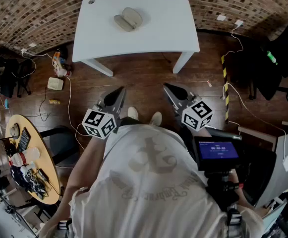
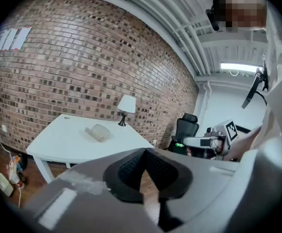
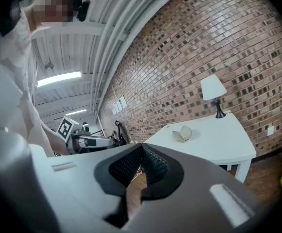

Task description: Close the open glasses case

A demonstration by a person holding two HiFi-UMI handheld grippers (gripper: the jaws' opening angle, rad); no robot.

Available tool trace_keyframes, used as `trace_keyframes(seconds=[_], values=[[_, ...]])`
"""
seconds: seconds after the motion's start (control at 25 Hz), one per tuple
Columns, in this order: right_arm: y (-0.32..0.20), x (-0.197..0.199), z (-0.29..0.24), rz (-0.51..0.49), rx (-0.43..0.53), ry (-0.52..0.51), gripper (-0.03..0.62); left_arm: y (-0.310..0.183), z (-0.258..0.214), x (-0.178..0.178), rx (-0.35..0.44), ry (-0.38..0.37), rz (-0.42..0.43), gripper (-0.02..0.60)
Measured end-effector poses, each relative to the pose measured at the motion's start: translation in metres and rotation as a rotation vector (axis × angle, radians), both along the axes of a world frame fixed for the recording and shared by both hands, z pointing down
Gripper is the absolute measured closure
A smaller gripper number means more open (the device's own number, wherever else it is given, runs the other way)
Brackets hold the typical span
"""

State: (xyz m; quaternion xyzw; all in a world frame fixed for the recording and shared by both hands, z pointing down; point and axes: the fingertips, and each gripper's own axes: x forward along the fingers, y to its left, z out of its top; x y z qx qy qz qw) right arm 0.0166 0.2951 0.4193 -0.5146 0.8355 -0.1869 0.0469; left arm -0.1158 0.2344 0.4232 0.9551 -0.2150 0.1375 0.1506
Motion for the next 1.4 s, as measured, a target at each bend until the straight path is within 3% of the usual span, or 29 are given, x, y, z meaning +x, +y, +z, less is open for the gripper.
trace_keyframes(seconds=[0.44, 0.76, 1.08, 1.4], values=[[-0.015, -0.043, 0.010, 0.004, -0.064, 0.033, 0.588, -0.013, 0.004, -0.038, -0.018, 0.011, 0.015, 0.577], [-0.059, -0.128, 0.001, -0.046, -0.068, 0.095, 0.588, -0.055, 0.009, -0.128, -0.044, 0.048, -0.050, 0.577], [-0.098, -0.210, 0.005, -0.071, -0.092, 0.199, 0.588, -0.098, 0.014, -0.203, -0.043, 0.088, -0.031, 0.577], [-0.115, -0.215, -0.012, -0.050, -0.084, 0.214, 0.588, -0.108, 0.010, -0.202, -0.057, 0.096, 0.014, 0.578]])
